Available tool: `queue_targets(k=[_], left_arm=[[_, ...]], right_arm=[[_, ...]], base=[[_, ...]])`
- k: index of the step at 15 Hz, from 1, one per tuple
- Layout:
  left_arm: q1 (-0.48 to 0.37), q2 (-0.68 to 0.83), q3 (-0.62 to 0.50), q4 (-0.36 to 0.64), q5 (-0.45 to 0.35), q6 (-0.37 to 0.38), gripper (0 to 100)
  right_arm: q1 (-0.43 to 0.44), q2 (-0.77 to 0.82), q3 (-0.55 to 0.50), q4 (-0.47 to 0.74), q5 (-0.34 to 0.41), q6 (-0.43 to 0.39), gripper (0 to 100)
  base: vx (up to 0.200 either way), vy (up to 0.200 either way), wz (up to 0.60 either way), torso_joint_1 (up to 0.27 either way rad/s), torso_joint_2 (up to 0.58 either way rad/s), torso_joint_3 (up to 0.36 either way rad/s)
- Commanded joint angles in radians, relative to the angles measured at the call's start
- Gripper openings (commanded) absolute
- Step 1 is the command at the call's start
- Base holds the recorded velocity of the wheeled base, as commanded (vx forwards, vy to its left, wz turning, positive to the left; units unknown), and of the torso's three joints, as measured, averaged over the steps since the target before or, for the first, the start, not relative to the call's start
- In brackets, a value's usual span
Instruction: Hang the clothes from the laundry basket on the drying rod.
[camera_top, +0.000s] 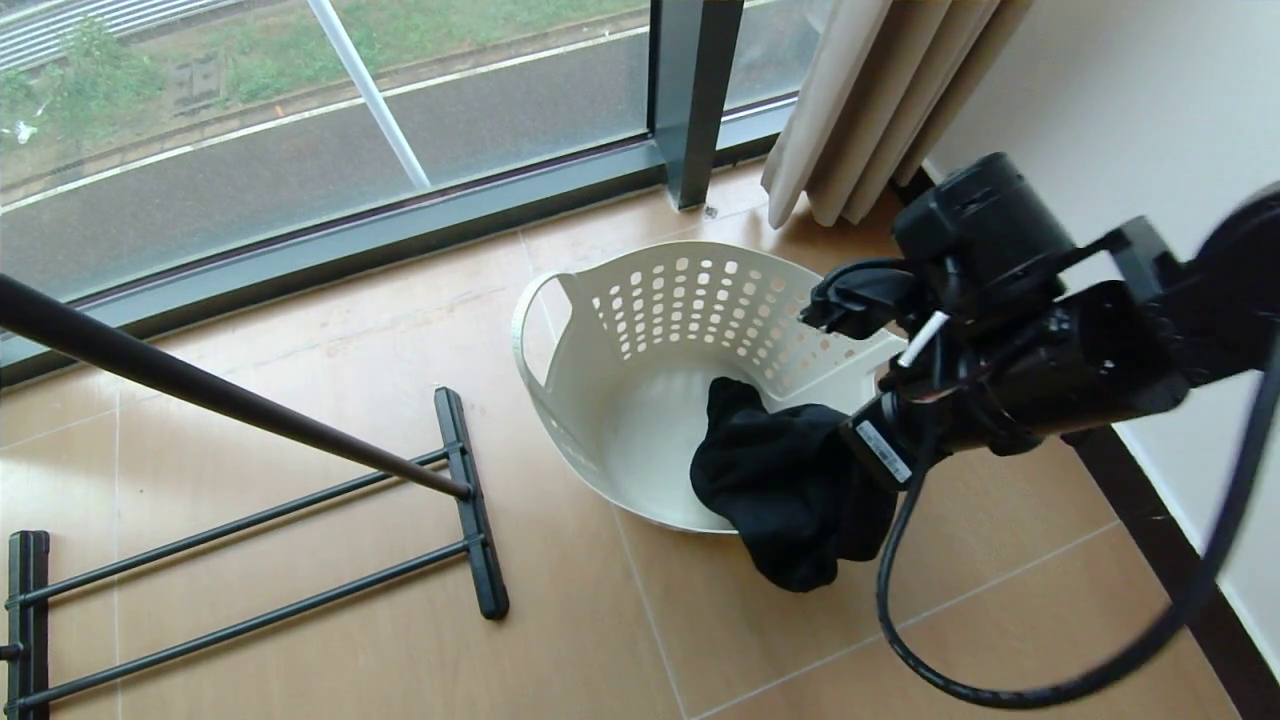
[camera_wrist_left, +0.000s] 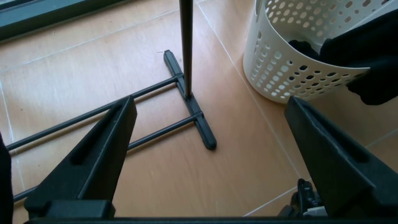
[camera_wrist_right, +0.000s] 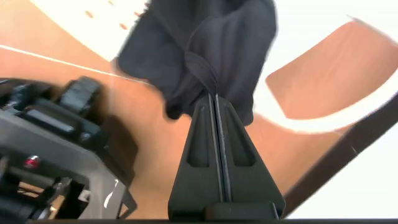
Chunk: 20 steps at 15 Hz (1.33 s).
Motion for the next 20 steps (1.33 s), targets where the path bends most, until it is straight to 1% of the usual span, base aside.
queue_targets(k=[1,3,5,6,9,10,13,16,20], left_arm=[[0.0,0.0,0.0,-0.001,-0.001,0.002,100],[0.0,0.0,0.0,-0.001,-0.002,0.002,100],[0.0,0.0,0.0,-0.001,-0.002,0.002,100],[0.0,0.0,0.0,-0.001,-0.002,0.002,100],[0.0,0.0,0.0,-0.001,-0.002,0.002,100],[0.0,0.0,0.0,-0.001,-0.002,0.0,100],[0.0,0.0,0.0,-0.001,-0.002,0.0,100],[0.0,0.0,0.0,-0.001,-0.001,0.0,100],[0.0,0.0,0.0,-0.001,-0.001,-0.002,100]], right_arm=[[0.086,-0.29,0.23,-0.153,0.001,0.0,0],[0.113,-0.386,0.282,-0.162,0.003,0.001,0],[0.149,-0.482,0.368,-0.165,0.006,0.001,0],[0.158,-0.511,0.412,-0.189,0.009,0.0,0],[0.158,-0.517,0.507,-0.354,0.027,-0.074,0],[0.158,-0.511,0.527,-0.383,0.034,-0.074,0],[0.158,-0.501,0.556,-0.39,0.032,-0.076,0],[0.158,-0.501,0.561,-0.39,0.032,-0.076,0],[0.158,-0.501,0.576,-0.396,0.032,-0.076,0]], base=[[0.0,0.0,0.0,0.0,0.0,0.0],[0.0,0.0,0.0,0.0,0.0,0.0],[0.0,0.0,0.0,-0.002,0.0,0.105],[0.0,0.0,0.0,0.002,0.01,0.159],[0.0,0.0,0.0,0.002,0.0,0.188],[0.0,0.0,0.0,0.007,0.01,0.203],[0.0,0.0,0.0,0.007,-0.18,0.007],[0.0,0.0,0.0,0.025,-0.4,-0.15],[0.0,0.0,0.0,0.096,-0.45,-0.156]])
